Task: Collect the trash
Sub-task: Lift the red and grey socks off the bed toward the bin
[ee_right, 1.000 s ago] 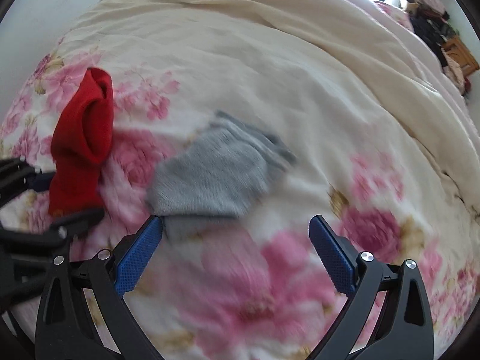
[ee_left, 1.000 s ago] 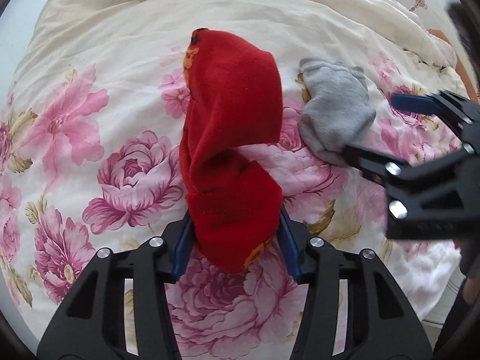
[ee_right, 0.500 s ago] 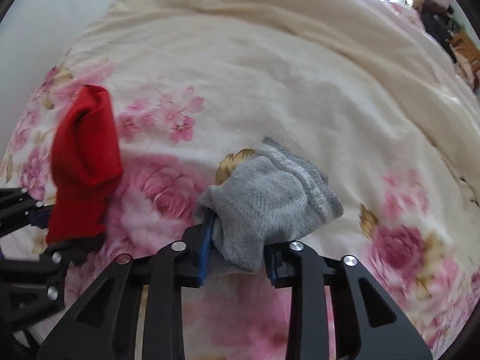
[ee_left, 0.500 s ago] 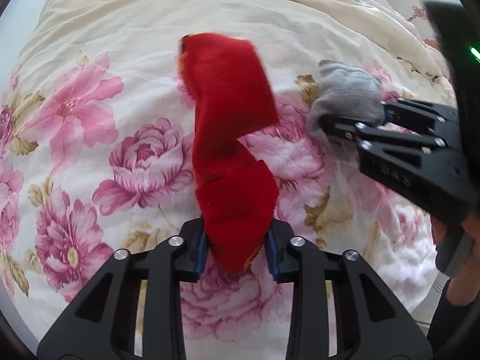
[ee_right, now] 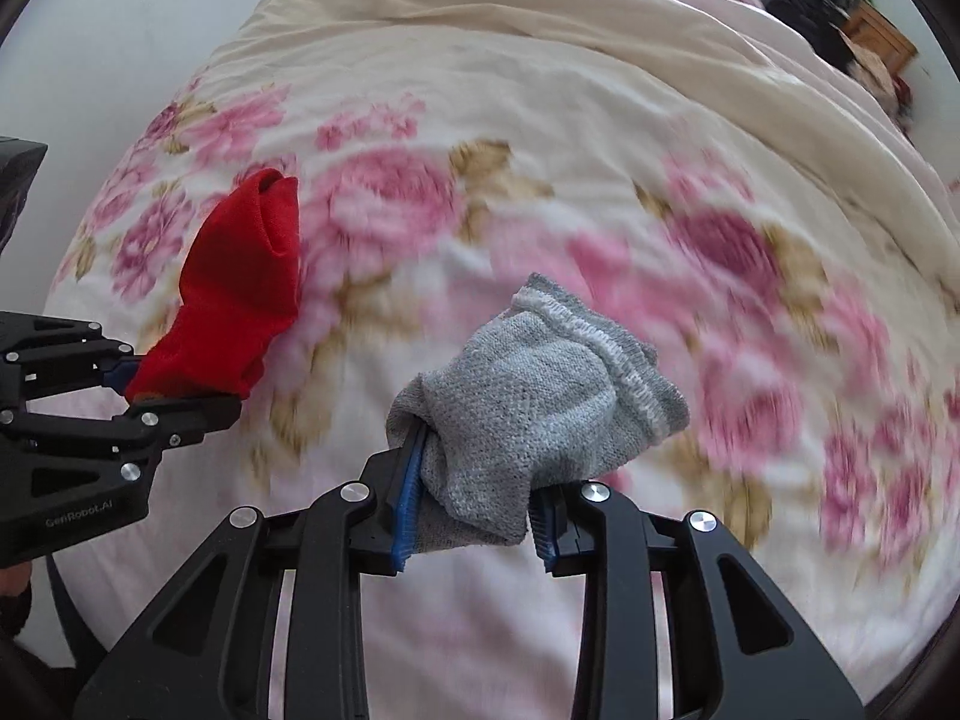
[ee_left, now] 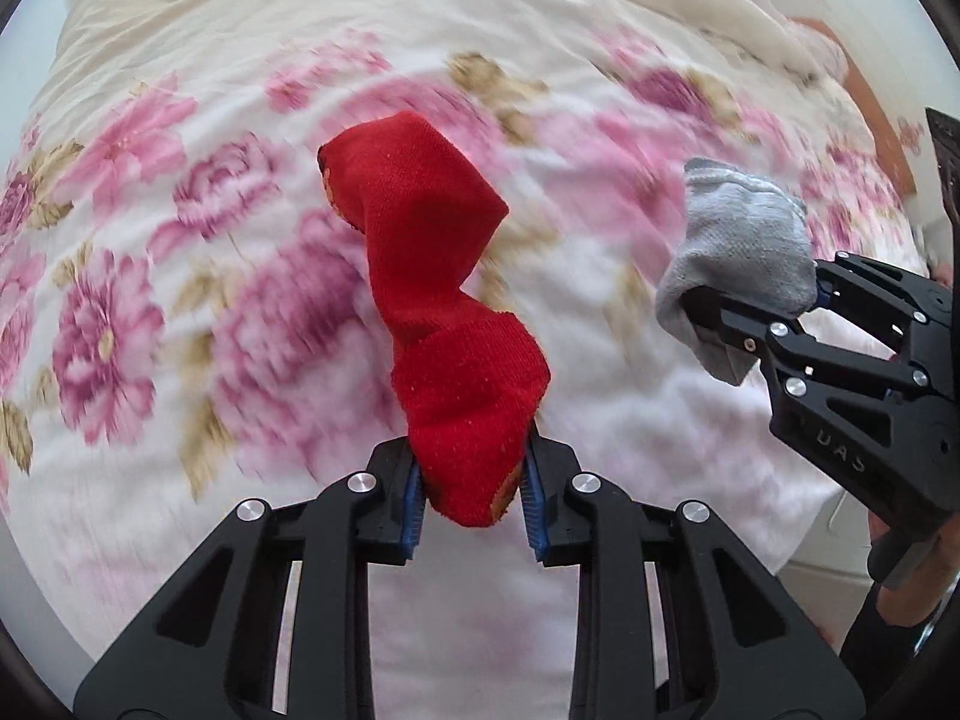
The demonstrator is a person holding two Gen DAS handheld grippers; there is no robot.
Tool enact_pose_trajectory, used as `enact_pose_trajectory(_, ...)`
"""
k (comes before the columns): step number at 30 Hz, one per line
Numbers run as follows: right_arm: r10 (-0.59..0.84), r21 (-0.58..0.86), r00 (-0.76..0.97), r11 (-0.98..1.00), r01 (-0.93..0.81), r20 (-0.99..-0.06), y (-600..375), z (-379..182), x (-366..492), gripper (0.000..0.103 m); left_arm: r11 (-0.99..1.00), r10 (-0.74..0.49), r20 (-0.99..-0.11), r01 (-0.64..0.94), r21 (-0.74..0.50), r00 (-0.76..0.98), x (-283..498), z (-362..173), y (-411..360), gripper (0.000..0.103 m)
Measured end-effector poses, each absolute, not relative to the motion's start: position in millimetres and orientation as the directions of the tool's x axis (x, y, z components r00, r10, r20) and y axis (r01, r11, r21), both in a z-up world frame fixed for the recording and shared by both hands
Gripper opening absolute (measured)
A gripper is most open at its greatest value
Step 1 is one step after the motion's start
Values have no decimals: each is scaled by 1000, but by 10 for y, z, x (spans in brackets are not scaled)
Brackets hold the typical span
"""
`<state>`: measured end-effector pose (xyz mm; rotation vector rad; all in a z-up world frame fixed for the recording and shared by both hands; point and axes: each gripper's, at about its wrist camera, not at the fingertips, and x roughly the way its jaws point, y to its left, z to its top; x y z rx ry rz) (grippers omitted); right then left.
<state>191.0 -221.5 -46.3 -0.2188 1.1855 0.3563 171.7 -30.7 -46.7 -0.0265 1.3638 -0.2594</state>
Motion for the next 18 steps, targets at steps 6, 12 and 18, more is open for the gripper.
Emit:
enact_pose_trajectory(6,139,30,312,943,-330,-940,-2511,-485,1361,30,967,-157,-973,224,-118,168,1360,-429,-815,27)
enact_pose_trajectory(12,123,37,310,962,-270,-943,-2787,-452,877,32,957,-121,-979,282,-71,166,1007,-393,-1114,27)
enact_pose_trajectory(18,118,39,336,972,-232,-935,-3017,-352,500,34,940,-105,-978,339,-38,182,755,-316,-1505,27)
